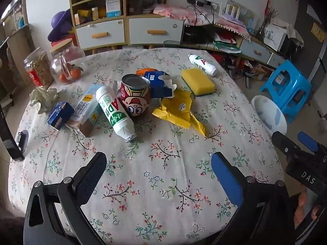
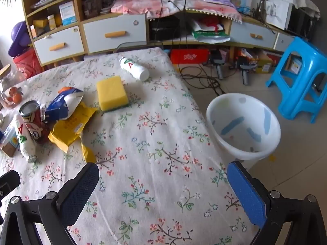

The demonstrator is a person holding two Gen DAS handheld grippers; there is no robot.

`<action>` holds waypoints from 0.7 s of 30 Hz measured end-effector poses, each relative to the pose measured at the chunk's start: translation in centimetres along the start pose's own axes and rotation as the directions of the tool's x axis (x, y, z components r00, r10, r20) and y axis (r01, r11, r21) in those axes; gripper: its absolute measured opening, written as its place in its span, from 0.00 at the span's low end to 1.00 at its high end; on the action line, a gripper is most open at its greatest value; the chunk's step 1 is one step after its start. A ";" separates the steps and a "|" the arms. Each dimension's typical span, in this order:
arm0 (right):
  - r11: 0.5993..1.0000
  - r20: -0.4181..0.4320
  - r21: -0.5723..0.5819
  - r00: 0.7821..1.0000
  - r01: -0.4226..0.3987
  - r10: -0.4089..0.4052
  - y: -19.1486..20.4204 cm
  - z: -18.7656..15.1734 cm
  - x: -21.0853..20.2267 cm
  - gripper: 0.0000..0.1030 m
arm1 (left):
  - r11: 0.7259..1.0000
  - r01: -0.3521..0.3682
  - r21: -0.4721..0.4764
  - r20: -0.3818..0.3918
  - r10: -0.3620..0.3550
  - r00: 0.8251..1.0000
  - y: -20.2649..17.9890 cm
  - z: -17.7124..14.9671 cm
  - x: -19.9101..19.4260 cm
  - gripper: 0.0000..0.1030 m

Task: Collect trash

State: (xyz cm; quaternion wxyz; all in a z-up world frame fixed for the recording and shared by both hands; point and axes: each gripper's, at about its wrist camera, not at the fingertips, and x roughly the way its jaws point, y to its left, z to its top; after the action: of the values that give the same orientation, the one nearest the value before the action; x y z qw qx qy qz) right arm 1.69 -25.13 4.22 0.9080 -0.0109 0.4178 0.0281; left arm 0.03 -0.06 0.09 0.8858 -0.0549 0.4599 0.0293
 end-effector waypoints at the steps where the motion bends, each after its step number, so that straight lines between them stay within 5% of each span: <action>1: 1.000 0.005 0.001 1.000 0.001 -0.001 0.0 0.1 -0.2 1.00 | 1.000 -0.001 0.007 0.005 0.001 1.000 0.0 0.0 -0.1 1.00; 21: 1.000 -0.030 -0.009 1.000 0.004 -0.004 0.4 -0.4 0.4 1.00 | 1.000 -0.020 0.023 0.046 0.019 0.999 -0.3 -0.5 -0.7 1.00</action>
State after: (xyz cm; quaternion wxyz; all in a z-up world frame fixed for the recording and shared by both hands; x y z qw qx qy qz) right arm 1.65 -24.73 3.63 0.9016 -0.0164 0.4314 0.0279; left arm -0.71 -0.45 0.41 0.8964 -0.0395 0.4403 0.0337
